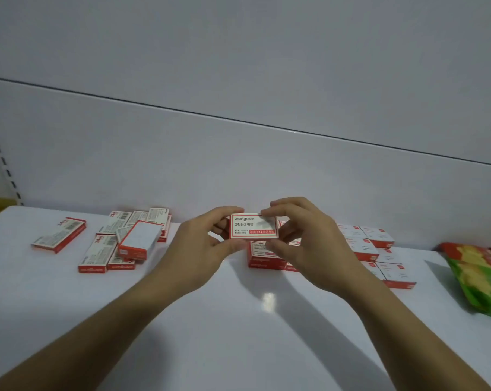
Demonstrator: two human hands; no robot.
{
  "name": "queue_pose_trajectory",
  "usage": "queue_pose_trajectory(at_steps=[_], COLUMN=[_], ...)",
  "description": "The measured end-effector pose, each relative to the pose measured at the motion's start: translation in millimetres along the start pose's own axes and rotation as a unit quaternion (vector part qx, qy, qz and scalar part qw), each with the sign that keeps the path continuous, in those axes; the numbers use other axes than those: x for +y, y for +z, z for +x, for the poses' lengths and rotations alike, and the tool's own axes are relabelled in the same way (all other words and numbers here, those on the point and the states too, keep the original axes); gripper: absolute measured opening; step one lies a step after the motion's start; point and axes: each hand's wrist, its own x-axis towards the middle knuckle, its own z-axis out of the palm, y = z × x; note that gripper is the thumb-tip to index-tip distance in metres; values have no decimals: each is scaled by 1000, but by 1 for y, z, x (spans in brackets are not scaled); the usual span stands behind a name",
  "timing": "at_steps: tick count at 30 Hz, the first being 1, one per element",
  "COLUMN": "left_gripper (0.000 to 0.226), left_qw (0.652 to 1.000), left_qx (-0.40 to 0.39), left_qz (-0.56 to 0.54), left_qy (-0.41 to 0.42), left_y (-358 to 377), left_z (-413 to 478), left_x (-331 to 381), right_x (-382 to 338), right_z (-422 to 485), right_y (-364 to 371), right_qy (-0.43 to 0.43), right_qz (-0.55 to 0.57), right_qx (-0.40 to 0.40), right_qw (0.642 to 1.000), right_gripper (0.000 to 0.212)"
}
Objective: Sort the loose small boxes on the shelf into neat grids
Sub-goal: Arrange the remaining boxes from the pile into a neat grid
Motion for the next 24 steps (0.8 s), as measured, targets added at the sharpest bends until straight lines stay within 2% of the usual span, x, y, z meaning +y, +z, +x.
queue_pose_trajectory(at_steps=[5,7,9,12,15,21,24], left_gripper=[46,58,66,49,36,38,39], left_qw=[1000,997,987,951,921,878,884], left_qx=[-14,-19,-28,-14,-26,-73,-94], left_qz=[0,65,157,302,383,471,457], left_qy=[25,25,25,69,69,40,22], left_y=[37,50,59,70,74,76,77], left_z=[16,22,25,22,11,2,6], left_x=[11,14,13,3,-11,-17,-19], right_x=[32,49,67,94,110,114,117], right_z=[-3,-4,-8,-19,-29,-31,-33], right_y=[-17,-23,-27,-20,-4,9,16], right_qy=[-59,-50,-4,60,64,81,102], right_qz=[-119,-150,-153,-143,-142,-129,-112], right_qx=[36,64,71,52,28,13,36], right_qw=[990,985,986,987,988,988,988], right_gripper=[42,40,40,40,41,38,28])
